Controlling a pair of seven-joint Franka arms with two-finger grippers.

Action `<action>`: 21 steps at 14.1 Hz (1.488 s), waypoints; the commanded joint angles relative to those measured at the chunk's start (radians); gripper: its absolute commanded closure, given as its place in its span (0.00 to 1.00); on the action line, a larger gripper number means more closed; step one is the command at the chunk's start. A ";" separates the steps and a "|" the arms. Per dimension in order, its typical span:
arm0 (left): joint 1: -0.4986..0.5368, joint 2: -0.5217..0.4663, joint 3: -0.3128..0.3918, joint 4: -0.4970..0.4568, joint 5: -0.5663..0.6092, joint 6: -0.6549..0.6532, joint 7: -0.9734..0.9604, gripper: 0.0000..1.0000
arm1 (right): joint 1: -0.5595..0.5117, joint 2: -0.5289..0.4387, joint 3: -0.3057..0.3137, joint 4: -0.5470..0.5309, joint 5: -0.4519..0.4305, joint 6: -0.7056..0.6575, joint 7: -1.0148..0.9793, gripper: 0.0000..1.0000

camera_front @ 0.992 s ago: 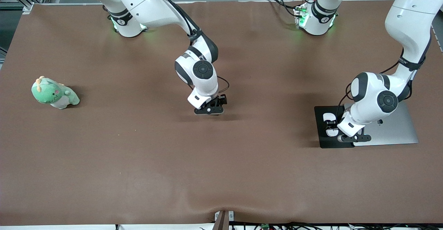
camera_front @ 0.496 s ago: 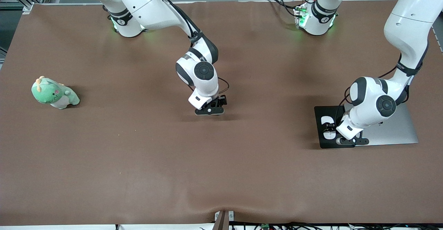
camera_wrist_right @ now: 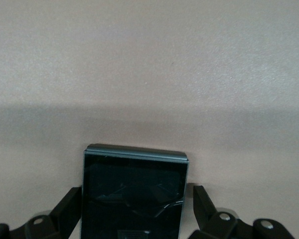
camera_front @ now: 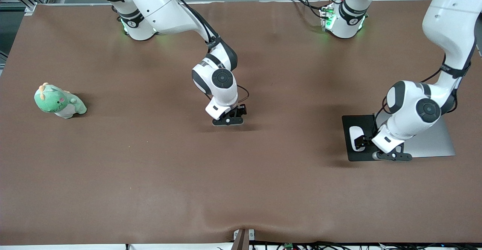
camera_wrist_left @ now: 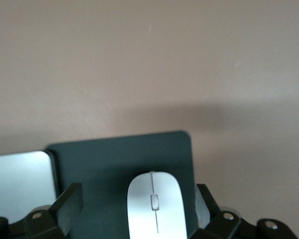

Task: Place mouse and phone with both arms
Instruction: 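Release the mouse and raise the left gripper while the right gripper carries the phone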

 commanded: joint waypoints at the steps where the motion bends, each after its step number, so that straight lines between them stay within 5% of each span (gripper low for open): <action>1: 0.003 -0.093 -0.027 -0.029 0.011 -0.019 -0.008 0.00 | -0.001 0.001 -0.011 0.012 -0.030 -0.009 0.032 0.76; 2: 0.003 -0.115 -0.035 -0.029 0.009 -0.029 -0.008 0.00 | -0.006 0.001 -0.011 0.013 -0.030 -0.015 0.032 0.98; 6: 0.004 -0.210 -0.065 -0.029 0.008 -0.063 -0.051 0.00 | -0.047 -0.050 -0.011 0.039 -0.028 -0.111 0.019 1.00; 14: -0.026 -0.385 -0.128 -0.023 -0.101 -0.241 -0.111 0.00 | -0.236 -0.309 -0.003 0.050 -0.004 -0.412 -0.065 1.00; 17: -0.094 -0.466 -0.081 -0.015 -0.148 -0.336 -0.106 0.00 | -0.360 -0.404 -0.006 0.050 0.042 -0.576 -0.258 1.00; 19: -0.214 -0.518 0.040 -0.015 -0.187 -0.385 -0.106 0.00 | -0.440 -0.453 -0.009 0.050 0.042 -0.645 -0.379 1.00; 21: -0.279 -0.578 0.086 -0.013 -0.228 -0.454 -0.109 0.00 | -0.535 -0.496 -0.009 0.049 0.042 -0.707 -0.524 1.00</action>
